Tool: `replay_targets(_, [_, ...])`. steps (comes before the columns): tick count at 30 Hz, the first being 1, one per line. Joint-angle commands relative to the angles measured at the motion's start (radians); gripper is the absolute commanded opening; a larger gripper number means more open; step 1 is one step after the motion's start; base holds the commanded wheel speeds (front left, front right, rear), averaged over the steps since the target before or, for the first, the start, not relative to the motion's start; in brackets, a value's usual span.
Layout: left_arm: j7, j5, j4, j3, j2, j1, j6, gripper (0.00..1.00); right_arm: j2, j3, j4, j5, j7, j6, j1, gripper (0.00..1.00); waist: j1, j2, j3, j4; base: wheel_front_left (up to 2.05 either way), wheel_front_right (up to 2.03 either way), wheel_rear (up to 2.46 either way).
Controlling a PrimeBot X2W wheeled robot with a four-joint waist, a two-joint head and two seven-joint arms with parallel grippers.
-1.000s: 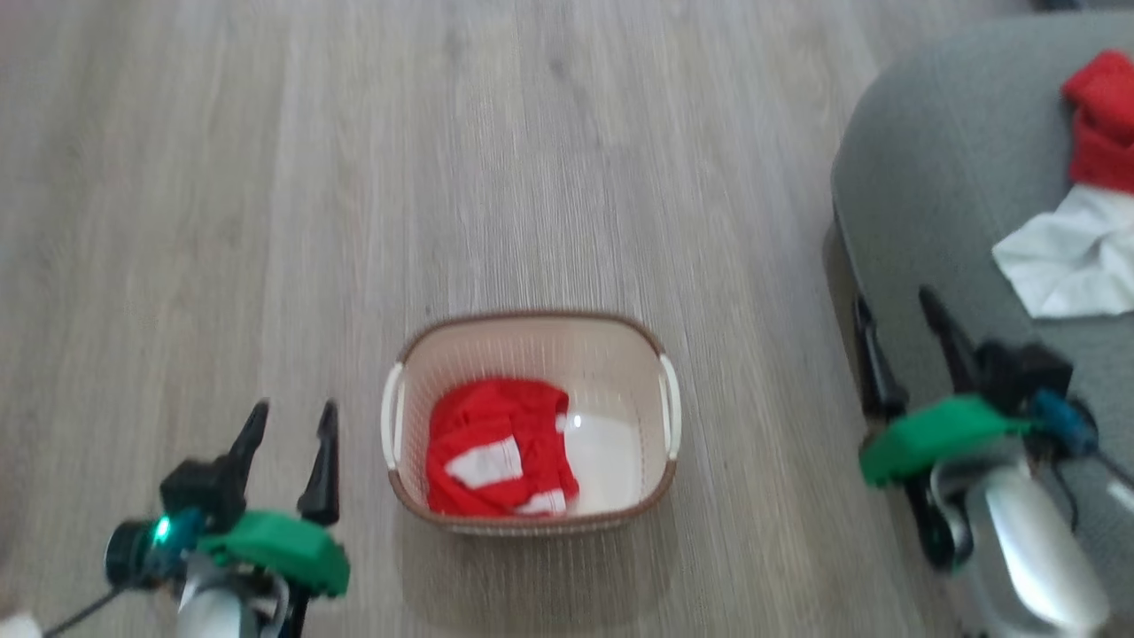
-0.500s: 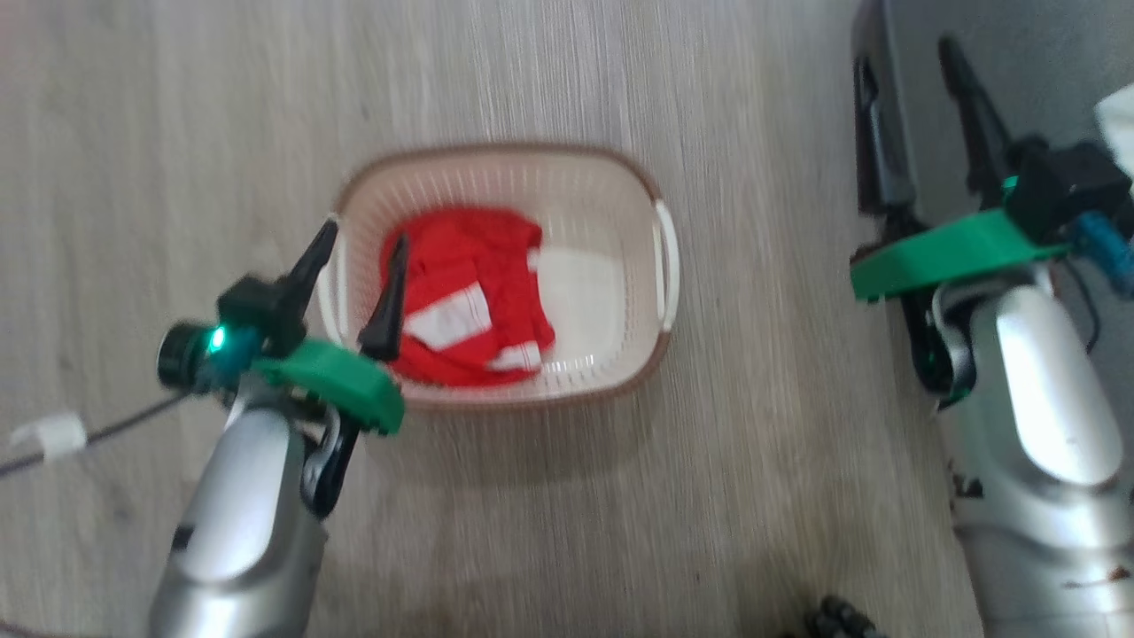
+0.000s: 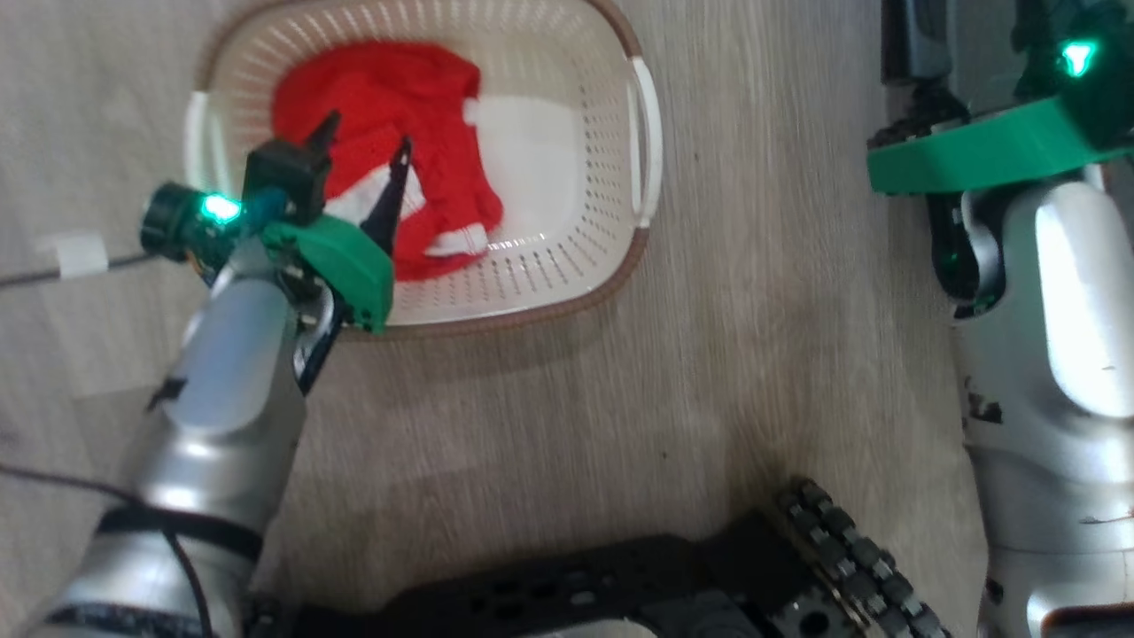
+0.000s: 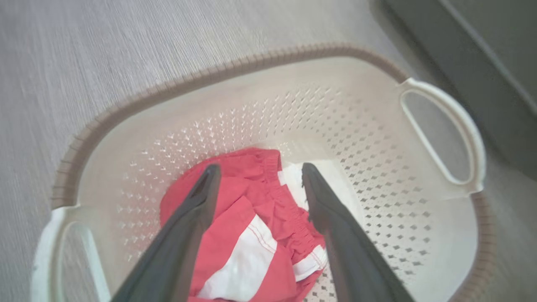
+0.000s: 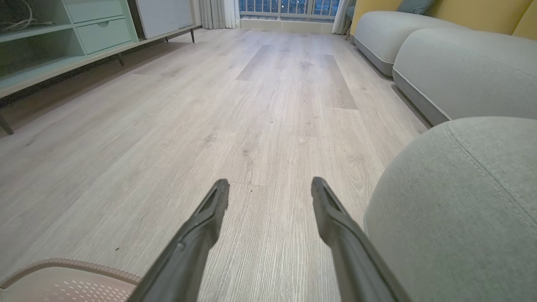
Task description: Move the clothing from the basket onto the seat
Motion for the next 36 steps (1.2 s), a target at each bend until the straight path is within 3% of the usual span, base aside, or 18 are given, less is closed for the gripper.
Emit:
replay_targets(1, [-0.005, 0.016, -0.002, 0.009, 0.027, -0.01, 0.001, 1.0, 0.016, 0.017, -0.036, 0.007, -0.006, 0.0, 0.015, 1.0, -0.0002, 0.0, 0.05, -0.033, 0.0, 0.0, 0.0])
replay_targets(5, [-0.005, 0.081, 0.137, -0.038, 0.037, -0.103, 0.021, 1.0, 0.016, 0.024, -0.048, 0.029, -0.006, 0.0, 0.014, 1.0, -0.0002, 0.0, 0.083, -0.049, 0.0, 0.0, 0.0])
replay_targets(14, [0.073, 0.22, 0.411, -0.157, 0.045, -0.292, 0.114, 1.0, 0.016, 0.035, -0.07, 0.072, -0.006, 0.0, 0.019, 1.0, -0.0002, 0.0, 0.125, -0.079, 0.0, 0.0, 0.0])
replay_targets(19, [0.138, 0.281, 0.461, -0.222, 0.051, -0.348, 0.138, 1.0, 0.017, 0.044, -0.08, 0.095, -0.006, 0.0, 0.018, 1.0, -0.0002, 0.0, 0.143, -0.095, 0.0, 0.0, 0.0])
replay_targets(34, [0.265, 0.388, 0.495, -0.363, 0.118, -0.381, 0.139, 0.97, 0.017, 0.048, -0.114, 0.124, -0.006, 0.0, 0.045, 1.0, -0.0002, 0.0, 0.181, -0.124, 0.0, 0.0, 0.0])
replay_targets(35, [0.267, 0.386, 0.495, -0.364, 0.12, -0.381, 0.137, 0.45, 0.017, 0.048, -0.115, 0.125, -0.006, 0.0, 0.045, 1.0, -0.0002, 0.0, 0.183, -0.125, 0.0, 0.0, 0.0])
replay_targets(36, [0.265, 0.382, 0.495, -0.364, 0.12, -0.38, 0.131, 0.0, 0.017, 0.047, -0.115, 0.126, -0.006, 0.0, 0.045, 1.0, -0.0002, 0.0, 0.183, -0.126, 0.0, 0.0, 0.0])
